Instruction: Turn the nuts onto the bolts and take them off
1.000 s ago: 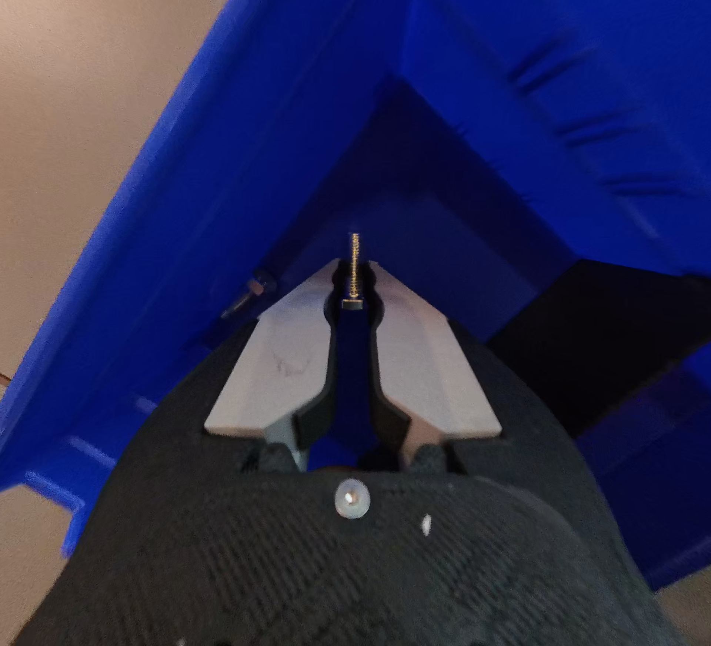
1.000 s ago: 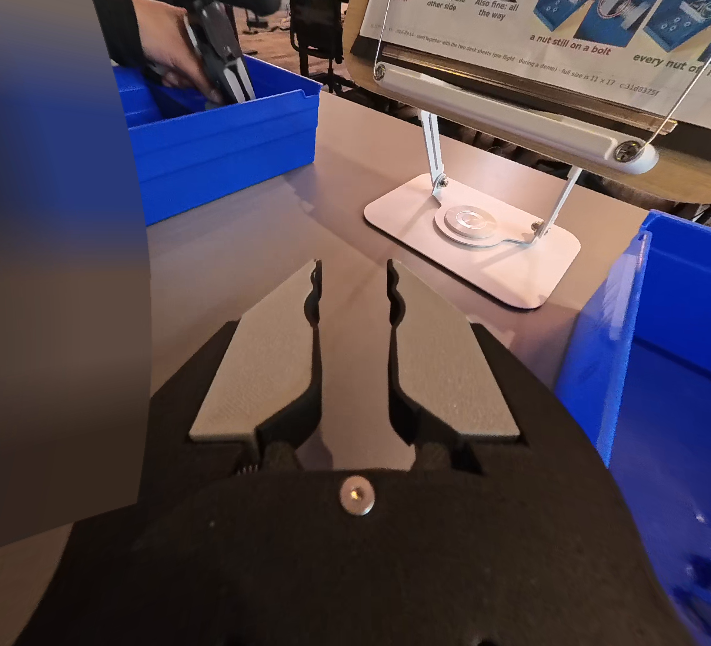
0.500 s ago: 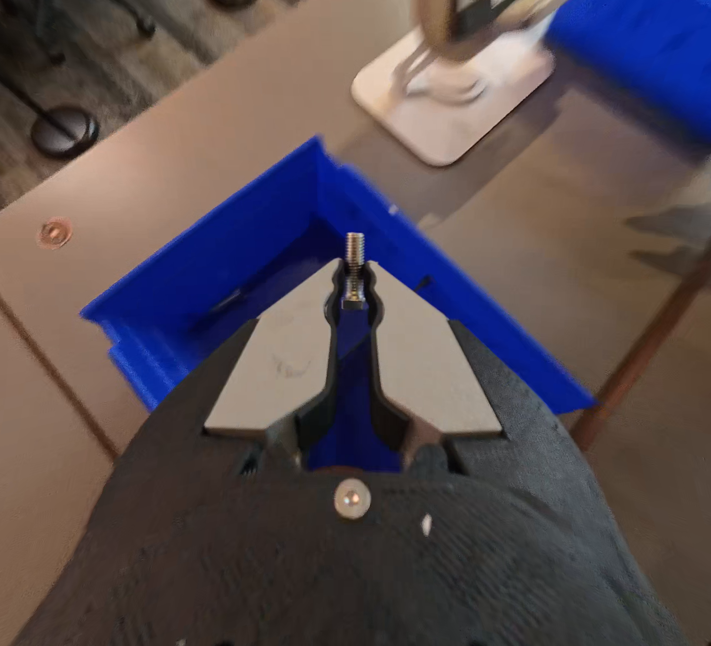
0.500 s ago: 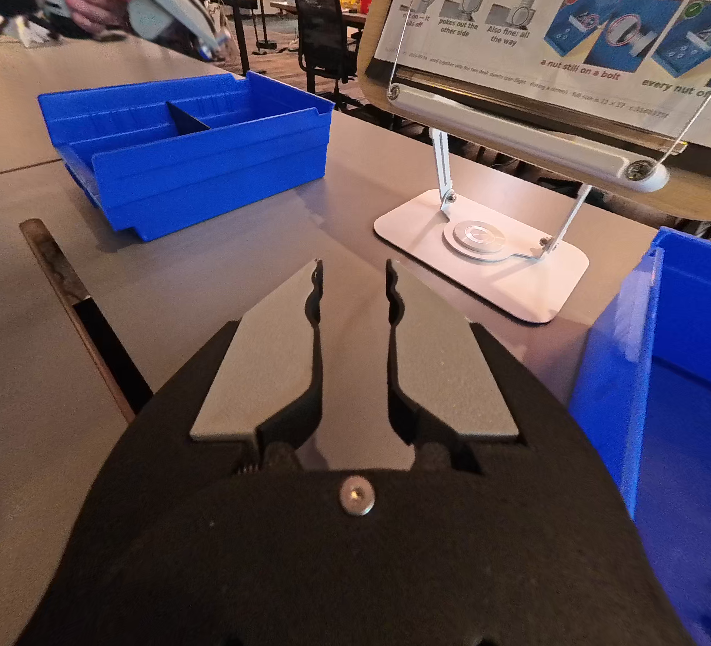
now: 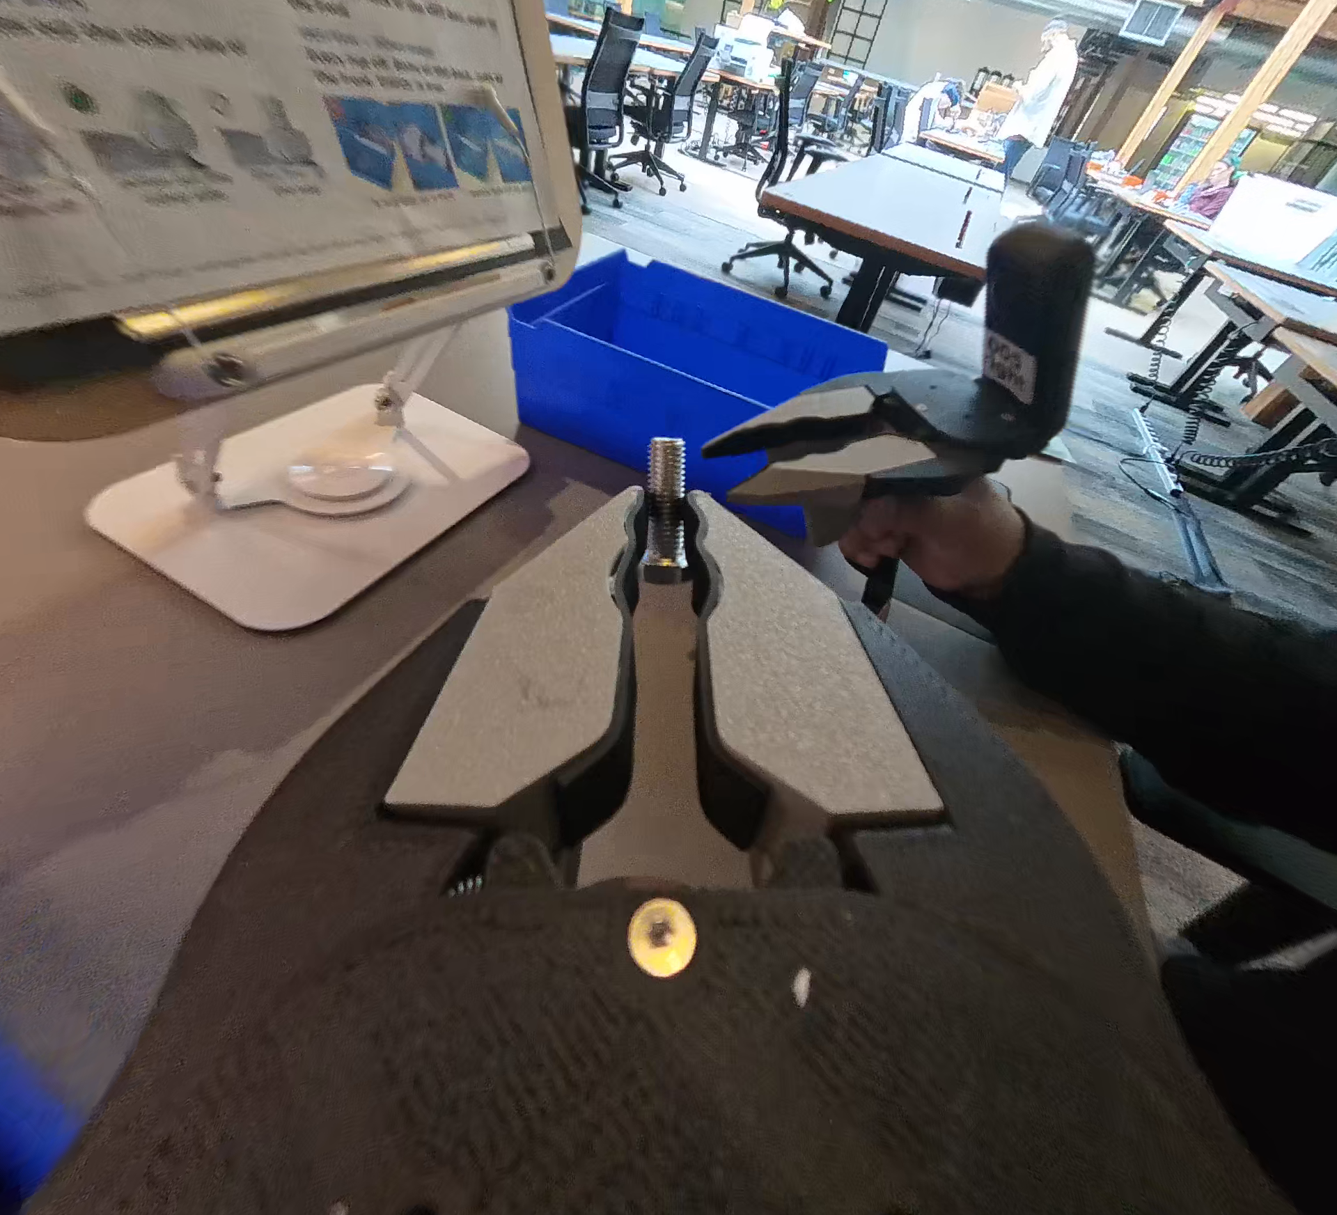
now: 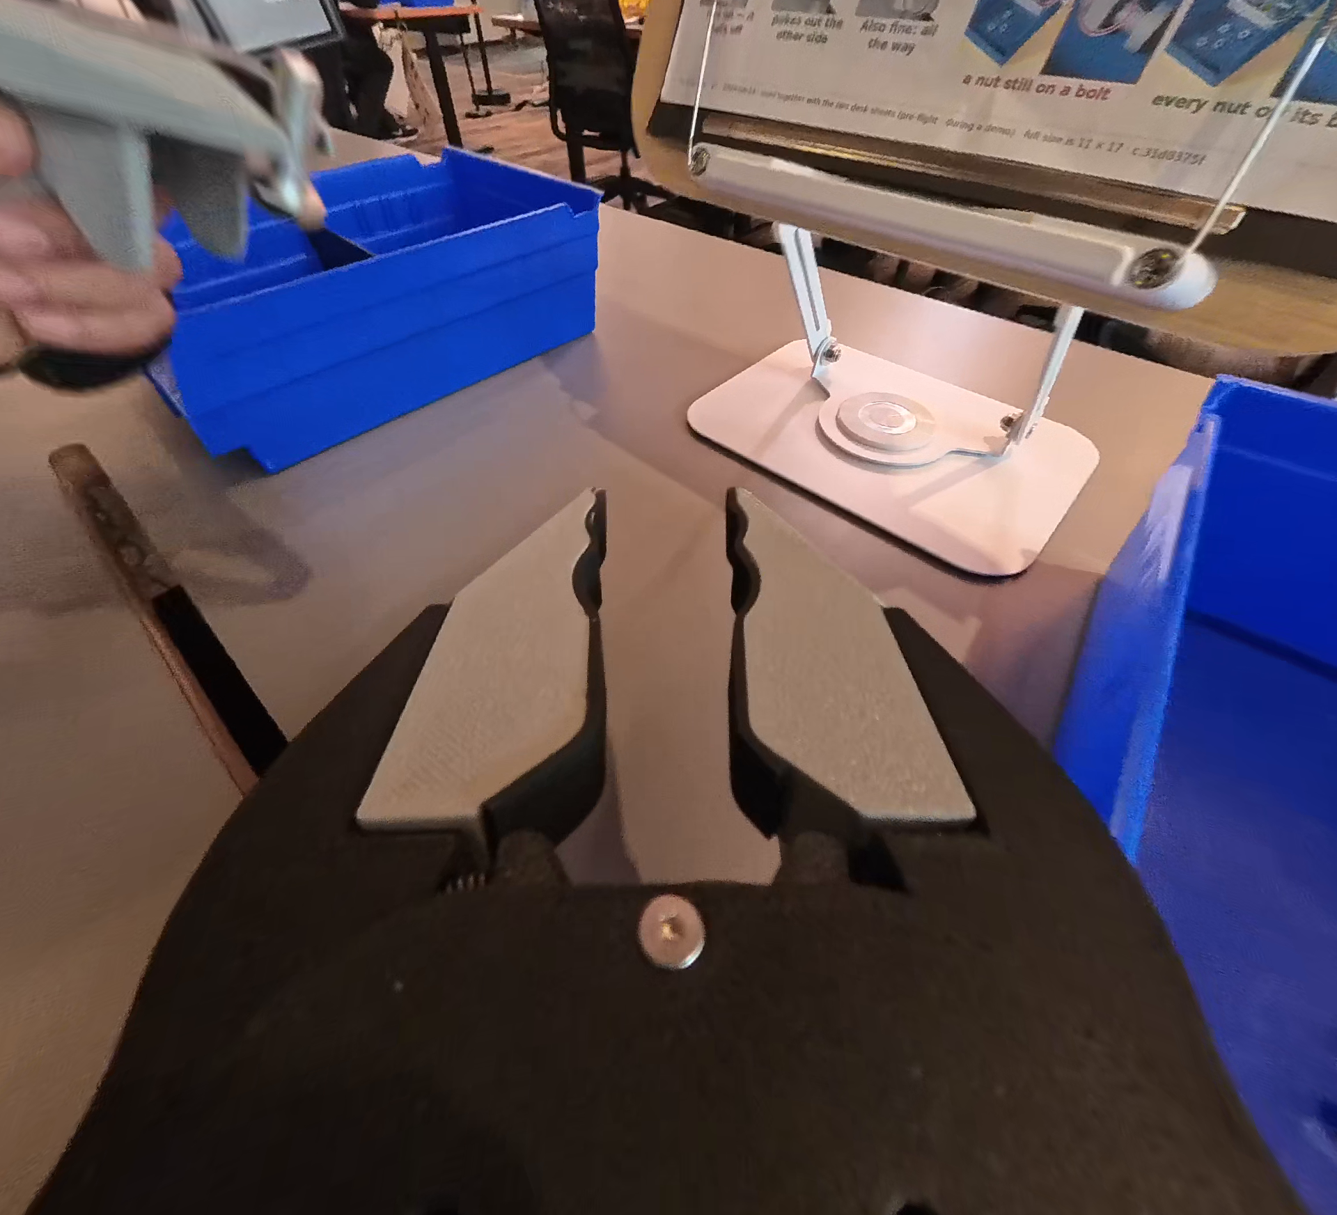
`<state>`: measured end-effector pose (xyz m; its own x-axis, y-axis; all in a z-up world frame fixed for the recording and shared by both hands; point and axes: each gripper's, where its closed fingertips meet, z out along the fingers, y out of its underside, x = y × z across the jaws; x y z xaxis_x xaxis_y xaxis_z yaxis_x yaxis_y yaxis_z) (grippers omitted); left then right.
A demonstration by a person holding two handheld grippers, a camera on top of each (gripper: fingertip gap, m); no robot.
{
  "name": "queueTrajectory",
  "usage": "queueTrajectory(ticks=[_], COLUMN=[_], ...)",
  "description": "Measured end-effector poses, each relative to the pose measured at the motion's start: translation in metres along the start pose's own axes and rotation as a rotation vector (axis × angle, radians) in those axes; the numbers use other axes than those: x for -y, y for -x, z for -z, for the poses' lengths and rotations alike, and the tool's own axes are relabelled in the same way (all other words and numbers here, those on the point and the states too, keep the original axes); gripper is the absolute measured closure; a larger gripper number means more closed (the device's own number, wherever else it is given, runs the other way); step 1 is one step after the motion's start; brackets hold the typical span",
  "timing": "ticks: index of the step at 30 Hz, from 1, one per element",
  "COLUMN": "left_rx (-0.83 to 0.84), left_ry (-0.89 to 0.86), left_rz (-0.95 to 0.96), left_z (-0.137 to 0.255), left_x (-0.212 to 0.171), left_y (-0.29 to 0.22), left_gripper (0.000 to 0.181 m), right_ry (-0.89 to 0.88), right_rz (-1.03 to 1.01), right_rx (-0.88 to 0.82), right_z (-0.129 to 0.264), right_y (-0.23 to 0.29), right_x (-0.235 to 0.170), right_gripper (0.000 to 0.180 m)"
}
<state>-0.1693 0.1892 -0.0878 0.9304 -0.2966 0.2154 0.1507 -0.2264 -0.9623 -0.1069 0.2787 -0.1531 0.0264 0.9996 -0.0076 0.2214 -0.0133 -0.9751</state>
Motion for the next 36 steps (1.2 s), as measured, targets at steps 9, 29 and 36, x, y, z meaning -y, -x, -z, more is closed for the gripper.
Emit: queueTrajectory(ticks=[9,29,36], left_rx=[-0.021,-0.158,-0.174], left_ry=[0.066,-0.025,-0.036], left_rz=[0.017,-0.022,-0.009], left_z=[-0.068,-0.065,-0.063], left_x=[-0.080,-0.082,-0.079], left_y=[-0.005,-0.024,-0.026], left_gripper=[0.174,0.174,0.174], right_ry=[-0.018,-0.004,-0.014], right_rz=[-0.147,-0.296,-0.328], right_rx=[0.077,0.337,0.387], right_z=[0.004,-0.018,-0.019], right_y=[-0.003,0.048,0.054], right_x=[-0.001,-0.006,-0.005], right_gripper=[0.149,0.152,0.155])
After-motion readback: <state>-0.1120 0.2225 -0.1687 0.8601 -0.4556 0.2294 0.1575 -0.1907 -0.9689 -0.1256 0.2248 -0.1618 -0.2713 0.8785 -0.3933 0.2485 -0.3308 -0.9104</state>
